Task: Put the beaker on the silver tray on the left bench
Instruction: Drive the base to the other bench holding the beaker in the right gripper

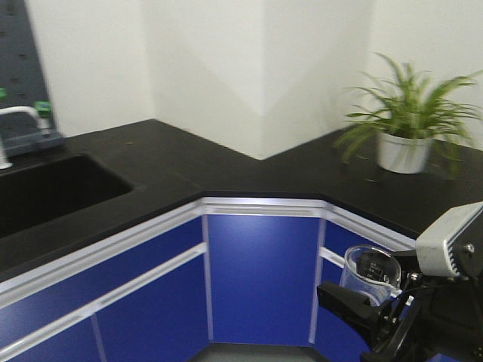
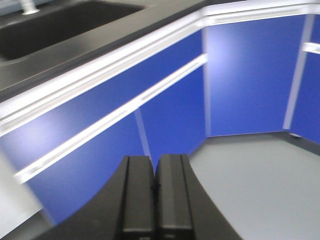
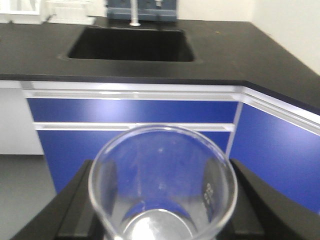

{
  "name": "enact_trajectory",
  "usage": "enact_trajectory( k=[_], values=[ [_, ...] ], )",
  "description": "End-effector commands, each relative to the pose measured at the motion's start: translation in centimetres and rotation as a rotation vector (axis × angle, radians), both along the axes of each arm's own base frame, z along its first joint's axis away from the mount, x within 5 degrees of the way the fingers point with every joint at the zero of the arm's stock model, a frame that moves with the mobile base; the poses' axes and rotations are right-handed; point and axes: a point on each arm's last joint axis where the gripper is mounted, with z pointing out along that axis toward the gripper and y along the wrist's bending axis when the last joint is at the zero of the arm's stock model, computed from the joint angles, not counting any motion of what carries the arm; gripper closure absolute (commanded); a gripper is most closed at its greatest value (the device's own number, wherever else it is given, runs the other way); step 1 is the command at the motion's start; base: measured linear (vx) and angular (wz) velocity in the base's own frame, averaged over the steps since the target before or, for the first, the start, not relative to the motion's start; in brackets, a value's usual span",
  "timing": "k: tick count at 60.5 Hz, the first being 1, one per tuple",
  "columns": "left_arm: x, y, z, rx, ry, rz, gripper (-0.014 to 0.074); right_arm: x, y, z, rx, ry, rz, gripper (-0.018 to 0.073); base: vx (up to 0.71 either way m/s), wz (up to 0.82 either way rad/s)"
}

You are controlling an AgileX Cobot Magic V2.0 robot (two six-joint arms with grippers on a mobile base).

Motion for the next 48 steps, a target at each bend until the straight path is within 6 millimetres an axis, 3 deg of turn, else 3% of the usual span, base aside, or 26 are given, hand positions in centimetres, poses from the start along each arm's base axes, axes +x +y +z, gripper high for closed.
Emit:
enact_trajectory(
  k=[1, 48],
  values=[
    [0.19, -0.08, 0.07, -0.005, -0.067, -0.01, 0.0595, -0.14, -0.19, 1.34, 0.004, -0.051, -0.016, 0.0571, 0.09, 0.67],
    [0.19, -0.08, 0.07, -0.005, -0.067, -0.01, 0.0595, -0.14, -0.19, 1.34, 0.004, -0.051, -0.016, 0.0571, 0.16, 0.73]
  ],
)
